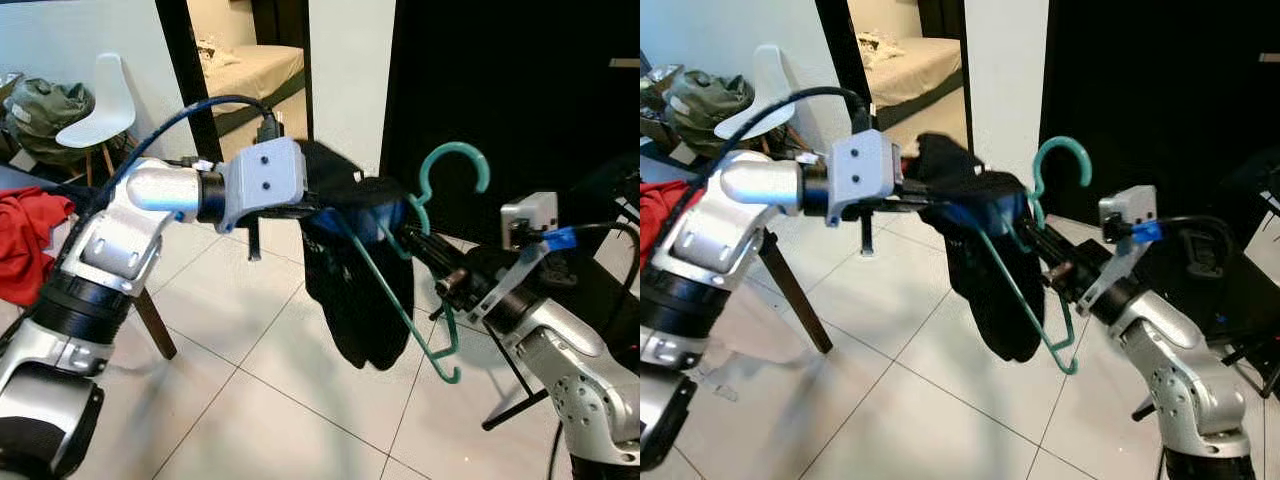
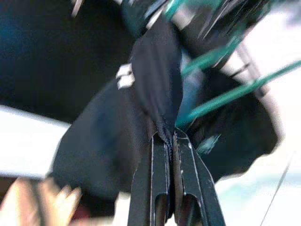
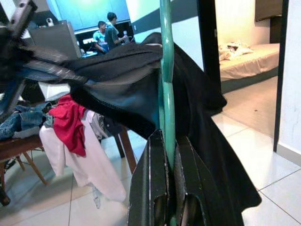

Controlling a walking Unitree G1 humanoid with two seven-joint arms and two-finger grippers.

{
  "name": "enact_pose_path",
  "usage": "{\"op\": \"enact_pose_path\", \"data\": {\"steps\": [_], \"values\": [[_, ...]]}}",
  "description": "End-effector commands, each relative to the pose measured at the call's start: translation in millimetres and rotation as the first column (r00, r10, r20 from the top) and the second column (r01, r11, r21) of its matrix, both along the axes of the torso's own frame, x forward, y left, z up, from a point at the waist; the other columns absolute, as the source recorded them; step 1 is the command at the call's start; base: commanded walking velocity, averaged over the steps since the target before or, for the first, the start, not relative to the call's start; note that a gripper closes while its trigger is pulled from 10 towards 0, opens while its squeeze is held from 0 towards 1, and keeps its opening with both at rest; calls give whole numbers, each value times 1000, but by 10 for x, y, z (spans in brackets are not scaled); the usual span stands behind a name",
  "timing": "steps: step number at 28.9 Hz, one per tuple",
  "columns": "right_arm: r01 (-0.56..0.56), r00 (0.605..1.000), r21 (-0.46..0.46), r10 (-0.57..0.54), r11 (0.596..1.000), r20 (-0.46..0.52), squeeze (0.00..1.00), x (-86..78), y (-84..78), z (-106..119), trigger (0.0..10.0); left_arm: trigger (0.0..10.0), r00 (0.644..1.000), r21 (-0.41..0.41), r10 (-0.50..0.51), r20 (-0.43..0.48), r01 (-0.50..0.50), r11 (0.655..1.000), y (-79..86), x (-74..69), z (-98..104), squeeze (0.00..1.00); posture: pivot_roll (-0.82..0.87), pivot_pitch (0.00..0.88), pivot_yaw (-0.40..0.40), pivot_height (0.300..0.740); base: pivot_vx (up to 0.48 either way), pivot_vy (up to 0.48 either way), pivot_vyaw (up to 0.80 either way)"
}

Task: Hang hanger

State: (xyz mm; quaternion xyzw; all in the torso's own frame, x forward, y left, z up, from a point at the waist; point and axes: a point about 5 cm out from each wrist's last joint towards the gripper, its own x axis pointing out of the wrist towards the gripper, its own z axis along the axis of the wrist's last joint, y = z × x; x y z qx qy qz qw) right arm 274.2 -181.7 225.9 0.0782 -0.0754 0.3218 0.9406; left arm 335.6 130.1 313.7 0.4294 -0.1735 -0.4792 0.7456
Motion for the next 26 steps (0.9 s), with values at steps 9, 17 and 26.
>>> {"op": "enact_pose_path", "data": {"steps": [9, 17, 26], "values": [[-19, 1000, -17, 19, 1000, 9, 0, 44, 154, -60, 10000, 10000, 993, 16, 52, 109, -54, 998, 118, -46, 258, 0, -85, 0, 67, 740, 0, 0, 0], [-44, 996, -145, 32, 988, -80, 0, 88, 335, -304, 10000, 10000, 985, -107, -122, 119, 134, 985, -204, -153, 351, 0, -86, 0, 65, 740, 0, 0, 0], [-56, 996, -136, 46, 989, -78, 0, 124, 469, -318, 10000, 10000, 883, -227, -469, -6, 455, 861, -858, -538, 116, 0, -85, 0, 66, 740, 0, 0, 0]]}}
